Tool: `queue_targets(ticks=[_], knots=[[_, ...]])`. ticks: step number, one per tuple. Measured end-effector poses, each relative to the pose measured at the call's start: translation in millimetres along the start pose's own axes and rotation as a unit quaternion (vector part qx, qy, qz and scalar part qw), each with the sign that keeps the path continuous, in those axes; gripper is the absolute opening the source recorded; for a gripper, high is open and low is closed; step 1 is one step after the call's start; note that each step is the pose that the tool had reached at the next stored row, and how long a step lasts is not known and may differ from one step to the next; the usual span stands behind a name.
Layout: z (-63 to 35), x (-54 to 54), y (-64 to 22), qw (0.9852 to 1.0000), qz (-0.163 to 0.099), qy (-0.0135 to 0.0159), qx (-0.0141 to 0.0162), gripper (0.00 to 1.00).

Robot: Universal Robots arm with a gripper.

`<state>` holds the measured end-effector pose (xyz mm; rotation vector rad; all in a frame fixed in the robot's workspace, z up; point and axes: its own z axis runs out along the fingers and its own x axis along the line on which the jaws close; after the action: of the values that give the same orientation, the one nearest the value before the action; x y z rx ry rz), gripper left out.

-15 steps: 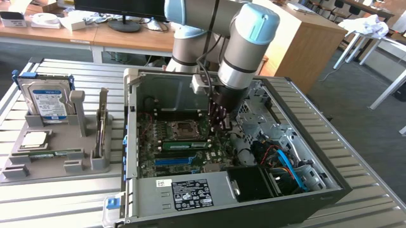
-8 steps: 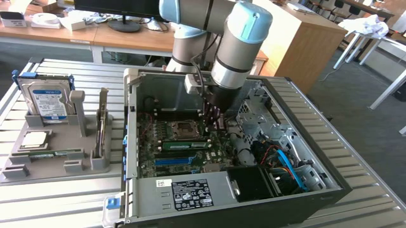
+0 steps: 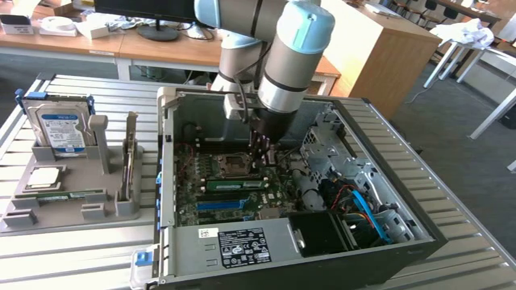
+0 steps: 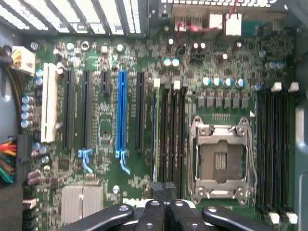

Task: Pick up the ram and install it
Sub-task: 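Press down the ram until it locks into place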

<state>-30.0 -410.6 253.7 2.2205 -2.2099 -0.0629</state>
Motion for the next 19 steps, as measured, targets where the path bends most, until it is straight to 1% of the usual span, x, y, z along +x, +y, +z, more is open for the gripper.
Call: queue_targets(ticks=[7, 19], knots=[[0.9, -0.1, 18.2, 1.0, 0.0, 0.0, 0.0, 0.1], [2.5, -0.2, 39.1, 1.0, 0.0, 0.0, 0.0, 0.1]])
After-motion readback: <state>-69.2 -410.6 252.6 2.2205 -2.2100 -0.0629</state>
